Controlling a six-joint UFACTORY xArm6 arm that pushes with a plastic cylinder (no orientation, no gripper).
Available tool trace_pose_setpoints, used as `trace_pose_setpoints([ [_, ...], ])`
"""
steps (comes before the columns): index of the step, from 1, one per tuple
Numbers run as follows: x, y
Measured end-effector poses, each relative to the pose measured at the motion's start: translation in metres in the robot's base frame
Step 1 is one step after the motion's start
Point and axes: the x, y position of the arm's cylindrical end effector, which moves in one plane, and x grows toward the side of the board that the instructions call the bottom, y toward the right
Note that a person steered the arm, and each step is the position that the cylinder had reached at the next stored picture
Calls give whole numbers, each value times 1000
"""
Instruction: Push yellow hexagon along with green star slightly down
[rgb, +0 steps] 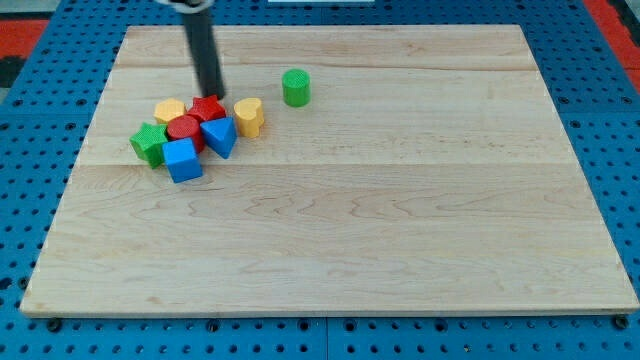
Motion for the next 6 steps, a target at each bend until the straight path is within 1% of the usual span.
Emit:
trace_pose_setpoints([
  [1, 48, -7],
  [2, 79, 0],
  [3, 32, 6],
  [4, -4, -3],
  [5, 32, -42],
  [6, 64, -40],
])
